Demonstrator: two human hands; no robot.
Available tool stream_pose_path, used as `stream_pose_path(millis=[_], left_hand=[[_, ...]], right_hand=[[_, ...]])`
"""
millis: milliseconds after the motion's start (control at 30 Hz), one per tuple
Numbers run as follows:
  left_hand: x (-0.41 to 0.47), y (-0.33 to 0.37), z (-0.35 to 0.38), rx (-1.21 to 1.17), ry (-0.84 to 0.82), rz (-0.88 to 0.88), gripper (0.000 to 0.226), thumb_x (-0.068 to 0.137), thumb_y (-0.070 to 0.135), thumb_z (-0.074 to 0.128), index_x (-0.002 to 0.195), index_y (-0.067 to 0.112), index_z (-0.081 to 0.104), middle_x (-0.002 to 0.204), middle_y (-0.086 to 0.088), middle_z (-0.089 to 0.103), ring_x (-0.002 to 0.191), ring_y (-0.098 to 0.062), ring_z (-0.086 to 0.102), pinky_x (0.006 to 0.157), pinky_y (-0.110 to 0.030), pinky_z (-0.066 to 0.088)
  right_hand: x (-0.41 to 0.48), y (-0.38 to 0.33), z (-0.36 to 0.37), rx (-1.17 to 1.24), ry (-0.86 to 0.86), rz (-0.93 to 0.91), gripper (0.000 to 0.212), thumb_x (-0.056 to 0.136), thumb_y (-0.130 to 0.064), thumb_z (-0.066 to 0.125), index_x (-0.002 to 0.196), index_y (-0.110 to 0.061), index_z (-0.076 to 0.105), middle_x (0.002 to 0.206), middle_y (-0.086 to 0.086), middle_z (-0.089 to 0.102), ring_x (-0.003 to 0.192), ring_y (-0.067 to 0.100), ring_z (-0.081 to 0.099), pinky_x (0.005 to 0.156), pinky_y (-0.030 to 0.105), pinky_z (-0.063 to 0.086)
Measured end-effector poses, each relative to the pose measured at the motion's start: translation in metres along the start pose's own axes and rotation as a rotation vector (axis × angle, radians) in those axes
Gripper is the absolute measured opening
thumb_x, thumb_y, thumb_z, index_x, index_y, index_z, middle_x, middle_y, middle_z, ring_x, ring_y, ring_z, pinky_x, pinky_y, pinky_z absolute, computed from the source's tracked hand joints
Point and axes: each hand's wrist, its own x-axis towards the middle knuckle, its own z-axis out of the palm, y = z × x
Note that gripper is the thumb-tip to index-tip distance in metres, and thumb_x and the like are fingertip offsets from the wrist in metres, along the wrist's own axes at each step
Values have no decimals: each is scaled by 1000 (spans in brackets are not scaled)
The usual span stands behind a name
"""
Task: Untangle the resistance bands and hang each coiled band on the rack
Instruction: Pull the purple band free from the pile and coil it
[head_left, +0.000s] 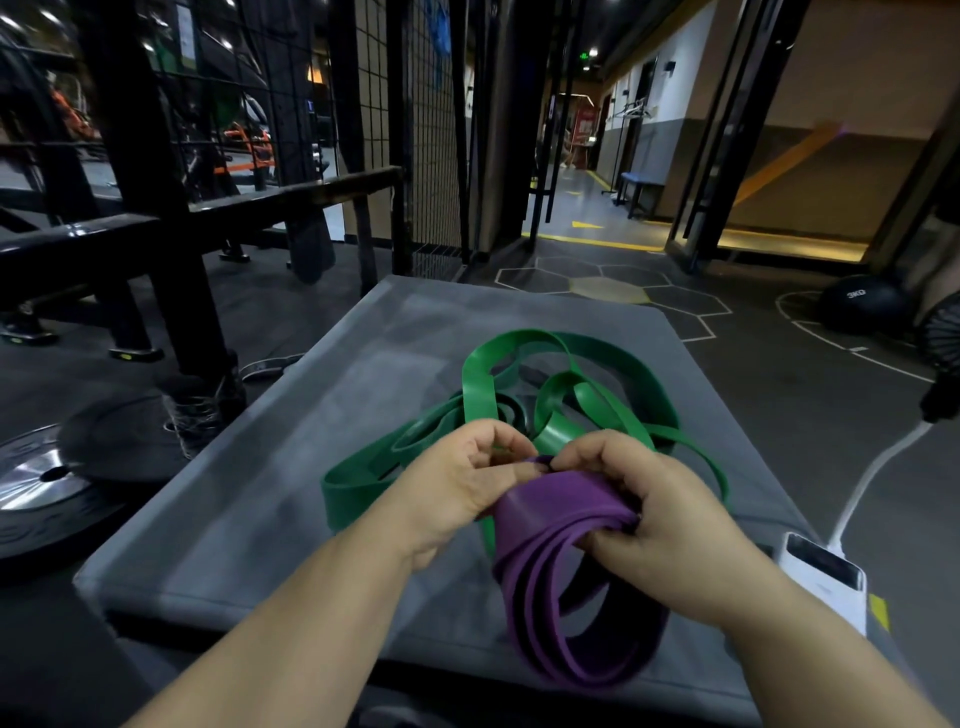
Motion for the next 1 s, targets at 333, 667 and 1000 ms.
stream_pose_path(millis=[333, 667, 1000], left_hand=[[-6, 3, -4, -31, -90, -86, 7, 72, 31, 73, 79, 31, 72, 90, -23, 53, 68, -24, 45, 57, -30, 34], [-12, -1, 2, 89, -196, 13, 88, 49, 85, 66, 110, 22, 66, 99, -6, 70, 92, -20, 63, 99, -49, 45], [-17, -1, 9, -28, -233, 47, 67, 52, 12, 78, 112, 20, 51, 91, -3, 64, 77, -18, 60, 69, -28, 52]], right_hand=[[-1, 1, 7, -216, 26, 59, 40, 66, -41, 55, 102, -36, 71, 89, -21, 67, 88, -4, 62, 73, 14, 48], [3, 8, 4, -328, 12, 163, 24, 71, -50, 64, 84, -30, 66, 88, -16, 58, 82, 0, 54, 68, 19, 45], [6, 12, -1, 227, -107, 311, 43, 72, -18, 86, 103, -26, 57, 86, 1, 71, 71, 10, 65, 67, 21, 50]])
